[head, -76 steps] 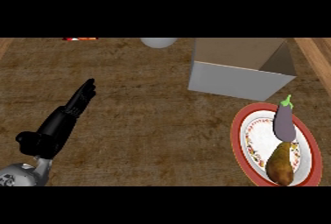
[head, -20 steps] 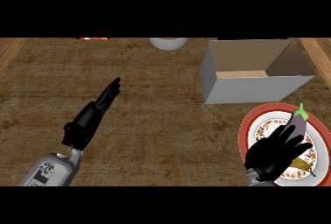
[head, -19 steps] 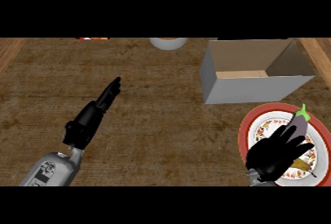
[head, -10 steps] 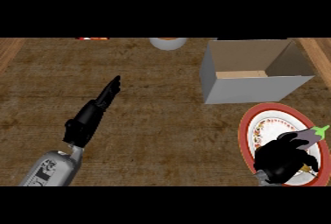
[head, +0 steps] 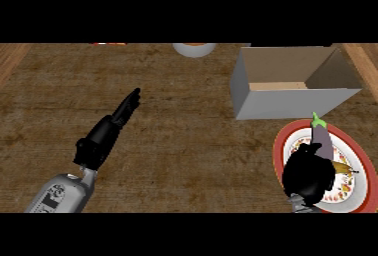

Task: Pick the pear from the plate and place it in the cardboard box

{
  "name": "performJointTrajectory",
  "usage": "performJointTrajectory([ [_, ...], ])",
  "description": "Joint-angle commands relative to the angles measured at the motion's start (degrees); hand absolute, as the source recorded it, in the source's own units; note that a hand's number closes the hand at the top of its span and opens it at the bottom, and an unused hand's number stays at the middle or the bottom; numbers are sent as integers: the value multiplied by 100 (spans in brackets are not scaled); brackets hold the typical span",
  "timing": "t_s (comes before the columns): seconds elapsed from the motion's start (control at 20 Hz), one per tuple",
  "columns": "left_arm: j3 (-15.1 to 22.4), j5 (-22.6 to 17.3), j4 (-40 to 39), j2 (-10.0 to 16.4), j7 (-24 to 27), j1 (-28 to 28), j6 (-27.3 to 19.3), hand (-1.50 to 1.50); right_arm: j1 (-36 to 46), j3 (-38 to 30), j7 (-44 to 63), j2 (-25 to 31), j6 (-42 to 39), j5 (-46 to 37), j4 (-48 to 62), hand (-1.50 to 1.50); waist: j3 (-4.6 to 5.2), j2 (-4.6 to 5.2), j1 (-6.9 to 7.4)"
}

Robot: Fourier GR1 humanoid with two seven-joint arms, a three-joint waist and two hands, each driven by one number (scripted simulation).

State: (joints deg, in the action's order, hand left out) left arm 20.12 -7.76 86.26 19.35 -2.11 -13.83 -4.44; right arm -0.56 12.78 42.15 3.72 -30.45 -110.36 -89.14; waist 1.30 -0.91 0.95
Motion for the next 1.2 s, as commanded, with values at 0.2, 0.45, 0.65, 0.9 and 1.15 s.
performJointTrajectory([
  [0.2,20,2,-42,-28,-12,-93,64,0,215,1141,-2568,-357,1202,2256,-1147,150,-174,75,93],
  [0.45,-143,43,-298,-9,239,-10,94,0,123,941,-3477,98,1501,2834,-2193,150,-130,82,-155],
  [0.65,-204,76,-114,-24,-58,-30,110,0,-270,860,-3667,265,970,3354,-3402,150,-129,72,-159],
  [0.9,-388,35,130,75,-93,76,201,0,-447,175,-3902,438,165,4389,-4869,150,-130,69,-163],
  [1.15,-161,284,269,-173,-367,35,0,0,-161,78,-3145,-169,-541,4625,-6007,150,-128,57,-176],
])
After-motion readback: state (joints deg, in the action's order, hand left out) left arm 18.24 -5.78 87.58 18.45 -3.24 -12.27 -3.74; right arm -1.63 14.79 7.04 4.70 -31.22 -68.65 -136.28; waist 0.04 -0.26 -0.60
